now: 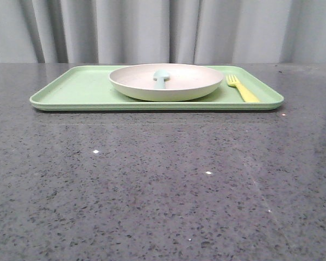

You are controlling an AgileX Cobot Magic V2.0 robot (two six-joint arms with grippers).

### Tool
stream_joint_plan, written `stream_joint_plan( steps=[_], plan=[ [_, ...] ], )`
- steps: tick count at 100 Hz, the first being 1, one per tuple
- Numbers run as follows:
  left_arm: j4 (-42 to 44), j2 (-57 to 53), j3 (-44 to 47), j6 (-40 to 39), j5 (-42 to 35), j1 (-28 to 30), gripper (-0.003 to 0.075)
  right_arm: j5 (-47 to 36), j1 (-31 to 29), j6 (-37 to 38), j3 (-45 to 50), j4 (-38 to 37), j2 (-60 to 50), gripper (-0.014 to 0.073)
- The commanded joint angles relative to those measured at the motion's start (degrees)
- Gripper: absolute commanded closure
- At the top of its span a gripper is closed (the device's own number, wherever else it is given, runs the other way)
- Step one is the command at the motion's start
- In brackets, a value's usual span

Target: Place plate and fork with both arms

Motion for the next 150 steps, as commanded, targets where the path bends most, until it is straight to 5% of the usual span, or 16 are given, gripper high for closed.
stream_joint_plan(
  steps=[1, 22, 49, 150],
  plan=[
    [-0.12, -1.92, 1.87, -0.53, -11.17, -0.44, 0.0741, -3.81, -0.47, -0.33, -1.42, -1.39, 0.43, 0.0713],
    [1.83, -12.28, 14.49, -0.53, -21.82, -0.44, 0.0741, -3.81, -0.47, -0.33, -1.42, -1.39, 0.43, 0.0713],
    [4.75, -25.96, 24.74, -0.53, -22.75, -0.44, 0.0741, -3.81, -0.47, -0.33, -1.42, -1.39, 0.43, 0.0713],
    [5.74, -28.22, 30.60, -0.53, -29.41, -0.44, 0.0741, -3.86, -0.47, -0.33, -1.42, -1.39, 0.43, 0.0713]
  ],
)
